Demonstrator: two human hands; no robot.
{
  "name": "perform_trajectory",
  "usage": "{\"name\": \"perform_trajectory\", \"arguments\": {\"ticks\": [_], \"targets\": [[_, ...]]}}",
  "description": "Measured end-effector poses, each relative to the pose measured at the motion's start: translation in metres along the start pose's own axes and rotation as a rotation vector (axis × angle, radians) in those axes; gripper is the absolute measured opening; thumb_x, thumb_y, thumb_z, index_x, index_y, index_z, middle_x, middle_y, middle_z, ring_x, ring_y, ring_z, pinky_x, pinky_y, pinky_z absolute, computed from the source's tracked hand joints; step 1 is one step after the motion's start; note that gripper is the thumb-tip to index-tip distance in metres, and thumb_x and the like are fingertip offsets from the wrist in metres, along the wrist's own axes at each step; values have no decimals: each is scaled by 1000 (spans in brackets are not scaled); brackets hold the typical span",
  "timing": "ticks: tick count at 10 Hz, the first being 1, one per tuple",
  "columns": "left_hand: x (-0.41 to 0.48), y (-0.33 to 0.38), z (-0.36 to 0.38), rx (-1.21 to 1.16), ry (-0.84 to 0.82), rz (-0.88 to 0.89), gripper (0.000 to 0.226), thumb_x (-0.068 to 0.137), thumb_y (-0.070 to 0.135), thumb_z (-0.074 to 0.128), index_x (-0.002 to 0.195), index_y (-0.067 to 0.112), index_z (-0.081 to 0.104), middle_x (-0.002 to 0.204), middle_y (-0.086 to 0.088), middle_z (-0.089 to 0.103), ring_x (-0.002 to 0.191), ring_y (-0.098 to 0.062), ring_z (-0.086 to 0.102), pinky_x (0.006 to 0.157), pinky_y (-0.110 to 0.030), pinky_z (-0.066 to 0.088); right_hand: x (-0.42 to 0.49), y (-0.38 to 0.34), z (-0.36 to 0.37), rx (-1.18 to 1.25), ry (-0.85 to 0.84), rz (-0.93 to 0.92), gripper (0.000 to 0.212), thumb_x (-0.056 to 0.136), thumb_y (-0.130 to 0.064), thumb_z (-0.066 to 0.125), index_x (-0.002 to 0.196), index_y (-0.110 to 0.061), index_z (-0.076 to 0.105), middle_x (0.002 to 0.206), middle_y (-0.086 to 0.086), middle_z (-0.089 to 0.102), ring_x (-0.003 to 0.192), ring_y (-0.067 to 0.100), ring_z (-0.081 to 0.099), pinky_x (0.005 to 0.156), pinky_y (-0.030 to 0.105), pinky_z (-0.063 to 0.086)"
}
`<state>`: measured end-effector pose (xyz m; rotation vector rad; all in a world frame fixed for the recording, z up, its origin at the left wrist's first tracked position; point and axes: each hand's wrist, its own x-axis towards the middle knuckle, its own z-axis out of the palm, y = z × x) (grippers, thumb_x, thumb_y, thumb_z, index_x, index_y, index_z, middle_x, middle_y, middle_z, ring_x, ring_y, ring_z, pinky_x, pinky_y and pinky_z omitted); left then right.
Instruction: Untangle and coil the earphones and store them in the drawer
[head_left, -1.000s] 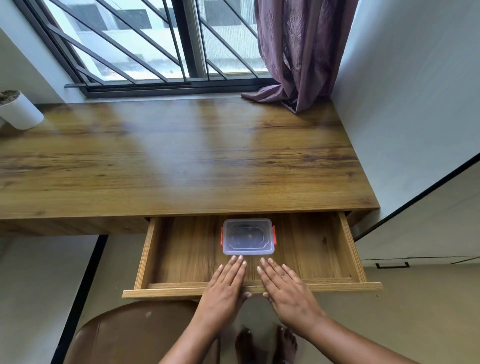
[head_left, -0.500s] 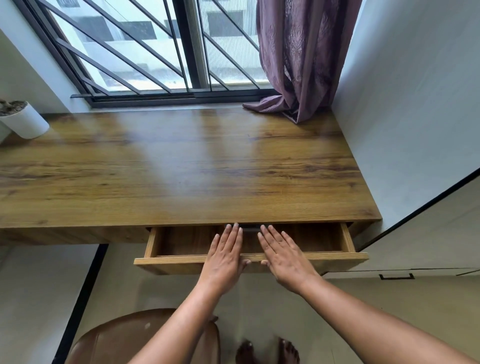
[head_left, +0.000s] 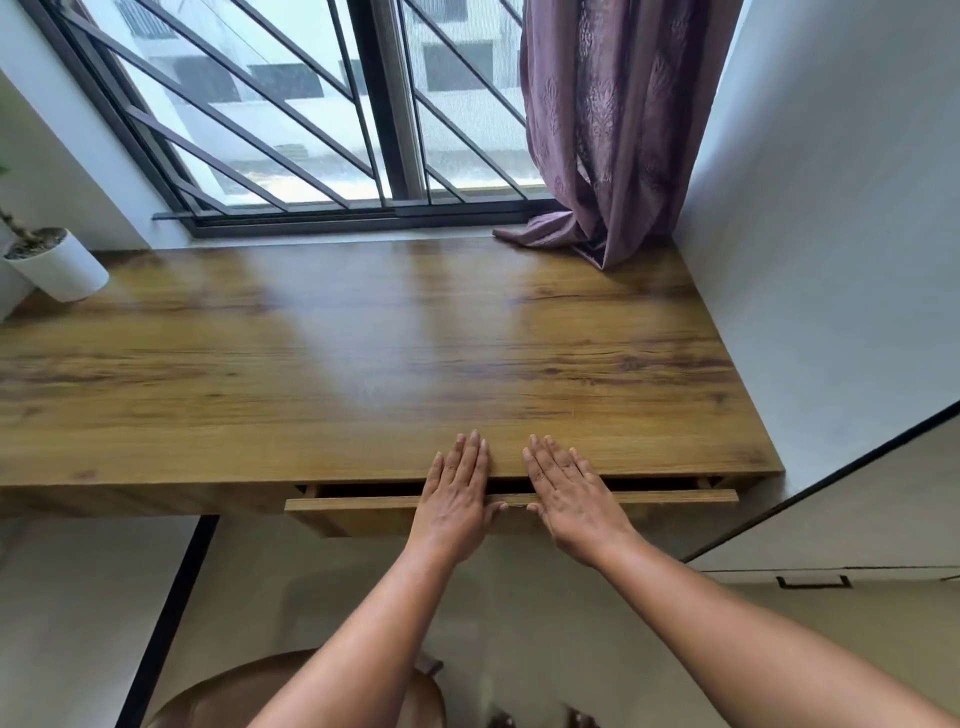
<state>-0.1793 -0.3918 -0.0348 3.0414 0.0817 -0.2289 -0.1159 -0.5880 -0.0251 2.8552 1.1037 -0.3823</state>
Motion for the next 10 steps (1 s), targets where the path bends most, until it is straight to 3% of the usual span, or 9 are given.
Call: {"name": "perform_trajectory", "arguments": {"ticks": [3,5,6,8,10], "targets": [[17,4,8,-48,29,-121,79,100,57,28,158,20,-10,166,2,-18,152,-16,-20,125,-39,-7,18,4,-3,15,5,29,65,110,-43,18,159,-17,-16,163,-3,-30,151,16,-27,121,37,-17],[19,9,14,-50,65,-163,75,101,48,30,158,20,-9,167,3,-15,152,-16,-17,125,-39,-6,20,6,-5,68,-19,39,67,109,-47,17,160,-20,-14,162,-6,-31,147,11,-31,123,36,-17],[21,8,15,-62,60,-160,76,100,51,30,158,22,-9,167,4,-15,152,-15,-19,124,-39,-7,19,6,-10,115,-30,38,67,108,-49,19,162,-21,-11,165,-7,-26,152,11,-25,125,36,-14],[26,4,5,-141,-26,-188,79,94,71,10,158,27,-7,164,12,-18,149,-6,-22,120,-35,-12,21,5,-30,294,-85,66,64,108,-52,19,164,-23,3,171,-8,-8,157,12,-10,128,38,-4],[32,9,-34,-281,-97,-212,76,98,67,17,159,21,14,169,6,1,155,-12,-3,124,-39,4,29,2,-62,489,-117,148,63,108,-53,21,162,-21,21,172,-2,9,158,15,7,128,41,9]]}}
